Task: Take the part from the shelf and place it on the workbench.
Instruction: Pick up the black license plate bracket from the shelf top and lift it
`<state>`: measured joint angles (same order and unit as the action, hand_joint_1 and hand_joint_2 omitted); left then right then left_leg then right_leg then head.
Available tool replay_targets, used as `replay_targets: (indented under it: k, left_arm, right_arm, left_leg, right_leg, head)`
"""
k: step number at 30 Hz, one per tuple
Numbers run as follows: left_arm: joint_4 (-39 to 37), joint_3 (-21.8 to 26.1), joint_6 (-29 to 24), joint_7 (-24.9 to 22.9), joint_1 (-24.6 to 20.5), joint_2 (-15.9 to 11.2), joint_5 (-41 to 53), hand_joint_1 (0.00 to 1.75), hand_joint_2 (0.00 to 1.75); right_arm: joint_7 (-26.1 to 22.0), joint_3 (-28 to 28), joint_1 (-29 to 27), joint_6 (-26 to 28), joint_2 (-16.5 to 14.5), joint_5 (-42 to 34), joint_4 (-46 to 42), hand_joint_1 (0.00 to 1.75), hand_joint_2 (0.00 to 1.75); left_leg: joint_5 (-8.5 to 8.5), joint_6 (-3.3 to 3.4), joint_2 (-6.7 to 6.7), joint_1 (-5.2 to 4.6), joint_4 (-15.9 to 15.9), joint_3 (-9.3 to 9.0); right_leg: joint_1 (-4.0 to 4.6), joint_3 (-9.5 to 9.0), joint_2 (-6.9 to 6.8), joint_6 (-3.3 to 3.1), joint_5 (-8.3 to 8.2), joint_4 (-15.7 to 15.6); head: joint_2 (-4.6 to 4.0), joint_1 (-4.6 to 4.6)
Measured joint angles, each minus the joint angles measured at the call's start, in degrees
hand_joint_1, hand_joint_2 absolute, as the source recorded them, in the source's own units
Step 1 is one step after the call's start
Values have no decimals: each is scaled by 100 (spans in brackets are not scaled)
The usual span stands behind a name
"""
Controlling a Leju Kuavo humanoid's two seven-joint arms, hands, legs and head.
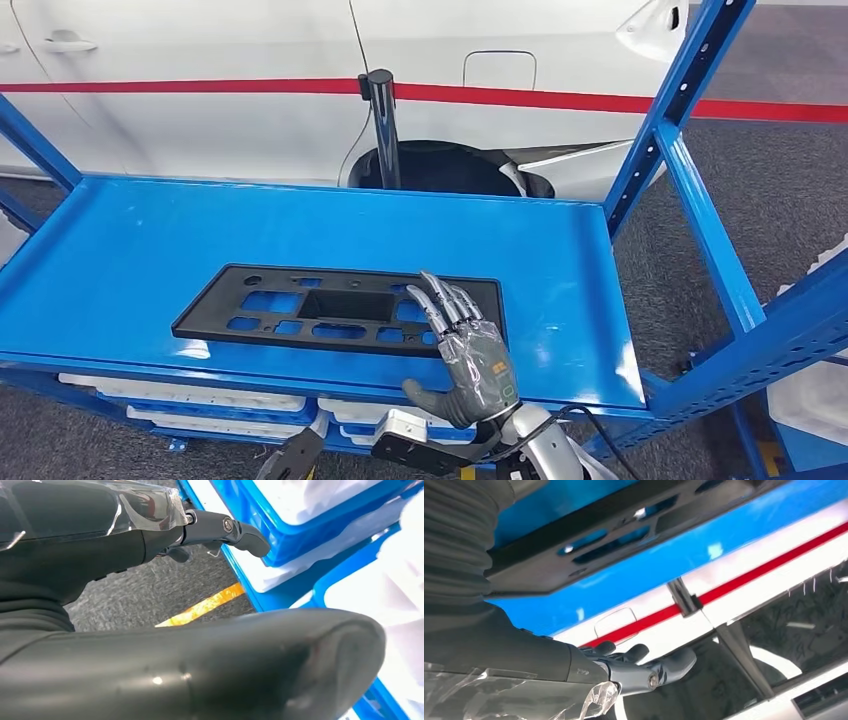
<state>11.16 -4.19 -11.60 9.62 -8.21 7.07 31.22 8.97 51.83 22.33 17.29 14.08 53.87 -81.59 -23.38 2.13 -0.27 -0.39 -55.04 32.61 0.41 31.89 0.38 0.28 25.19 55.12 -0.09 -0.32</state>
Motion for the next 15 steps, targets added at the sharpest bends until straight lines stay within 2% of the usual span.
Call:
replay_targets:
  k: [3,4,6,8,9,10,11,13,14,15]
  left_arm:
    - [7,-33,-2,-3,-7,-15,-42,0,0]
    - [10,-43,-4,-4,-11,-22,-56,0,0]
    - [17,-81,-9,-7,-25,-32,-75,0,0]
    - [18,-129,-10,-13,-34,-36,-109,0,0]
    - [18,-149,-8,-17,-34,-39,-136,0,0]
    - [19,-165,-7,-21,-33,-42,-167,0,0]
    - [19,-181,-5,-23,-33,-45,-199,0,0]
    - [23,-228,-7,-23,-34,-54,-262,0,0]
    - [26,-257,-9,-23,-36,-60,-296,0,0]
    - [29,-287,-14,-23,-40,-65,-329,0,0]
  right_arm:
    - [-8,31,21,-51,-4,-52,34,0,175]
    - [-8,41,31,-56,-5,-63,45,0,175]
    - [7,63,41,-64,-1,-76,69,0,175]
    - [90,86,41,-70,3,-55,124,0,175]
    - [160,94,40,-73,4,-32,164,0,175]
    - [236,102,40,-72,7,-7,208,0,175]
    - [309,106,41,-70,10,10,252,0,175]
    - [431,108,47,-62,20,43,341,0,175]
    - [483,107,53,-54,23,56,385,0,175]
    - [530,104,58,-47,26,70,427,0,175]
  left_leg:
    - [16,35,5,7,84,-39]
    - [35,56,7,30,117,-65]
    - [63,89,11,69,166,-111]
    - [63,100,10,76,167,-111]
    - [59,97,8,82,165,-111]
    - [53,88,4,91,162,-115]
    - [42,72,-1,105,156,-125]
    - [3,13,-9,124,133,-149]
    - [-18,-24,-8,123,117,-154]
    - [-33,-57,-6,115,107,-153]
  right_leg:
    - [-5,-5,-8,78,21,-1]
    - [-4,21,-9,109,83,80]
    - [-22,250,-8,171,378,603]
    - [-61,654,-9,228,708,1402]
    - [-87,791,-10,254,751,1638]
    - [-111,820,-11,279,677,1649]
    - [-135,725,-13,301,497,1411]
    - [-169,332,-16,338,81,563]
    - [-174,182,-8,327,-42,233]
    - [-169,100,2,304,-91,48]
  head:
    - [1,1]
    - [1,6]
    - [1,18]
    - [0,26]
    - [0,27]
    - [0,27]
    - [0,27]
    - [0,27]
    - [0,26]
    - [0,25]
